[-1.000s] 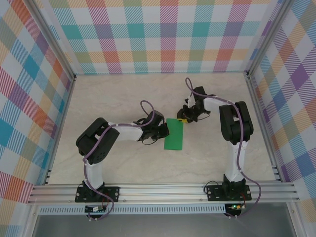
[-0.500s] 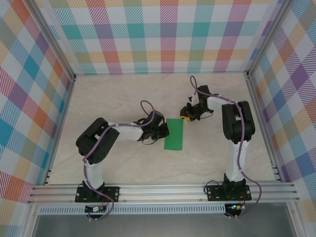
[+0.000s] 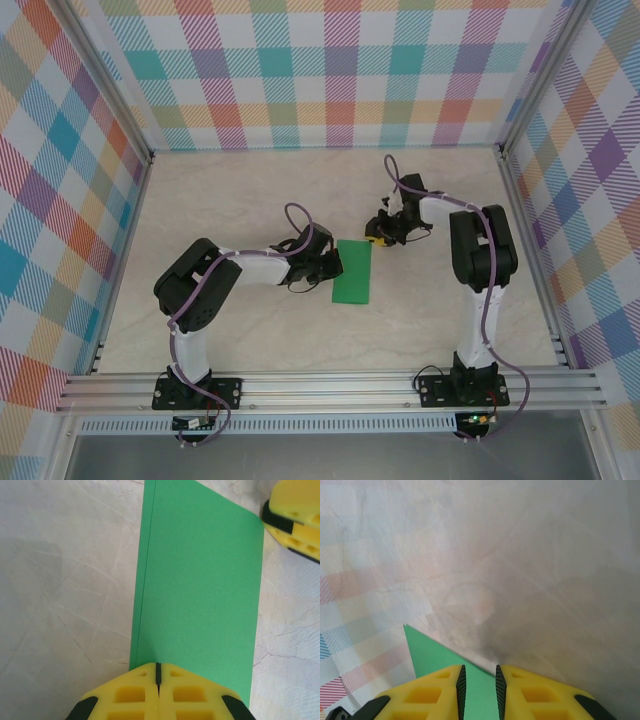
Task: Fold a paper plane with a square sheet of paper (pick it up from the middle)
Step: Fold the square sheet of paper in half at the center of the table.
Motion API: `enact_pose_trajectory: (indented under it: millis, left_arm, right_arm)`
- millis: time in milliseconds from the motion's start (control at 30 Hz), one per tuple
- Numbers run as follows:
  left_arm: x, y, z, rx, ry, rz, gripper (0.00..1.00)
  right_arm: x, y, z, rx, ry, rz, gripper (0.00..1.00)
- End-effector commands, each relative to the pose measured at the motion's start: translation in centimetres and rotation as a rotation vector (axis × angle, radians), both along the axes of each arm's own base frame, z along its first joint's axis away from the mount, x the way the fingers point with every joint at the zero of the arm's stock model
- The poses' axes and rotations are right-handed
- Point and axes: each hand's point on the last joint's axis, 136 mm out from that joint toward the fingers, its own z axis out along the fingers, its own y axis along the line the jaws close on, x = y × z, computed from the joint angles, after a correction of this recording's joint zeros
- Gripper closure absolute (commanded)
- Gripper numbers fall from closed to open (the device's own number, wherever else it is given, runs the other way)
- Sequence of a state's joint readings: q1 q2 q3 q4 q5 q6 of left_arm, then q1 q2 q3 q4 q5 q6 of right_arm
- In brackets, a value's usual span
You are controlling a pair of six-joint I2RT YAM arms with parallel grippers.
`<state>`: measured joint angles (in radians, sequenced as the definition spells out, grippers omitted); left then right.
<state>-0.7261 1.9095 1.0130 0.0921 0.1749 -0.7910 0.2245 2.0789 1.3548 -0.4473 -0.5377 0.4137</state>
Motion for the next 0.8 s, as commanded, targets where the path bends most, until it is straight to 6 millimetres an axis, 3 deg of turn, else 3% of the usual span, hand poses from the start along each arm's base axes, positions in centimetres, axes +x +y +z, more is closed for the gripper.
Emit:
enact_pose_trajectory:
  millis: [0,133,300,433,600,700,767]
  left_arm:
    - [-4.6,4.4,-6.0,0.220,0.190,-0.018,1.00]
    - [-4.8,4.6,-6.0,0.223,0.188,-0.020,1.00]
    - [-4.9,4.5,-5.9,0.215,0.185,-0.026,1.00]
    - [-4.9,4.4,-5.8,0.209,0.186,-0.028,1.00]
    - [-4.9,4.3,-5.8,0.206,0.184,-0.027,1.00]
    - [-4.9,4.3,-5.7,0.200,0.184,-0.026,1.00]
    - [-4.8,4.3,-5.6,0.201,0.180,-0.026,1.00]
  right_arm:
    - [-1.4,0.5,2.7,0.046,-0.026,0.013,0.74]
    - [-3.1,2.1,2.8,0.147,0.003,0.046,0.74]
    - [-4.3,1.6,-0.5,0.082,0.068,0.031,0.73]
    - [-5.1,1.1,-1.8,0.038,0.090,0.032,0.74]
    - [-6.2,0.9,0.0,0.044,0.056,0.048,0.73]
    - [-7.5,2.2,2.4,0.173,0.018,0.077,0.72]
    - [-8.7,2.5,3.0,0.194,0.009,0.103,0.71]
